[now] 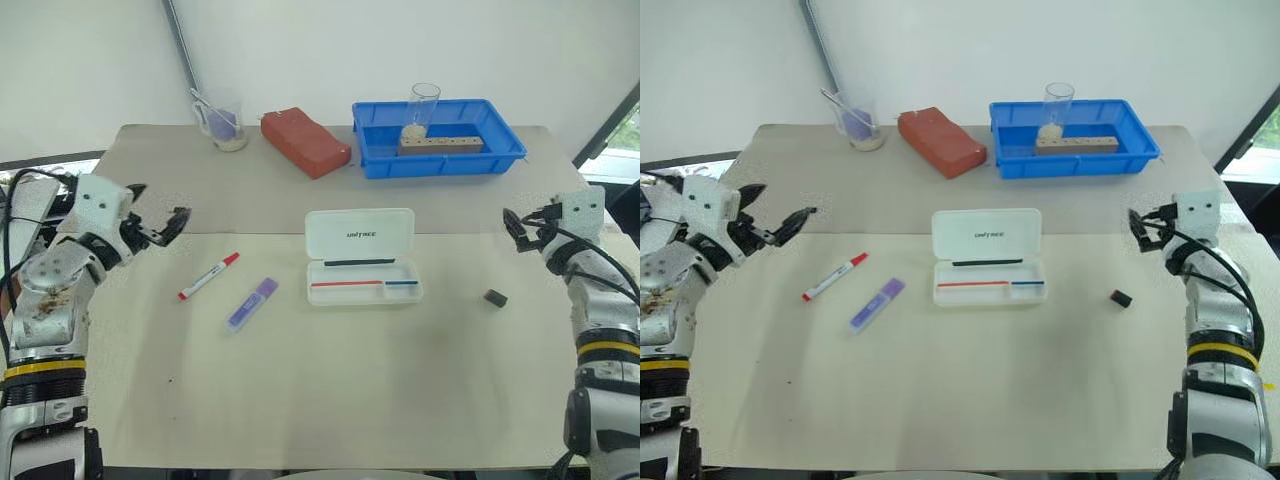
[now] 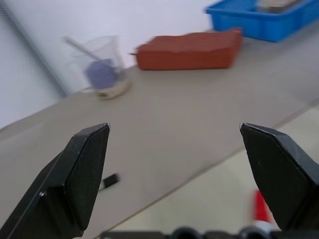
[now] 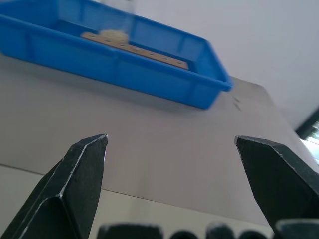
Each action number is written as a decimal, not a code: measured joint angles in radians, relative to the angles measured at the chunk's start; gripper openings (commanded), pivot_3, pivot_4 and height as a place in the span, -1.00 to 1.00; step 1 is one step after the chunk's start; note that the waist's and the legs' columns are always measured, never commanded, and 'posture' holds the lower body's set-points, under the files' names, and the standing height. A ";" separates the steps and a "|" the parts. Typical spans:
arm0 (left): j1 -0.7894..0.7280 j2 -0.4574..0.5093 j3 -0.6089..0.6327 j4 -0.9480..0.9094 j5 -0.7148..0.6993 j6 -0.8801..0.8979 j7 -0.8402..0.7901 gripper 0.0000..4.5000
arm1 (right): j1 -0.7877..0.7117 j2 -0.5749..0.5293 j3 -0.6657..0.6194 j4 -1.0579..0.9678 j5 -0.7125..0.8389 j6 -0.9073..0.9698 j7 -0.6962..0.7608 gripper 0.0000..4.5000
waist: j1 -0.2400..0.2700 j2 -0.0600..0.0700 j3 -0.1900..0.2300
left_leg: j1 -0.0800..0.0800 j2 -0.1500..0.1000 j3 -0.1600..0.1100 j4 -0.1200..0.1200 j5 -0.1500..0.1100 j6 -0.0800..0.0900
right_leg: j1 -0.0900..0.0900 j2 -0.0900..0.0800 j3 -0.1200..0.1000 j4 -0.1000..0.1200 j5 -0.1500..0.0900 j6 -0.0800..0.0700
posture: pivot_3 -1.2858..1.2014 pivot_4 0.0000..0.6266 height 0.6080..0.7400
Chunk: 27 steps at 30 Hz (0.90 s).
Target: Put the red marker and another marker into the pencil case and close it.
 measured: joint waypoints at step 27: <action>-0.291 -0.321 -0.726 0.092 0.321 -0.099 -0.338 0.97 | 0.492 -0.130 -0.002 -1.184 0.405 0.706 0.128 1.00 | 0.031 0.001 0.000 | -0.020 -0.018 -0.042 0.015 -0.005 0.012 | -0.004 0.000 -0.009 -0.002 0.000 0.000 | 0.03 -0.52 1.00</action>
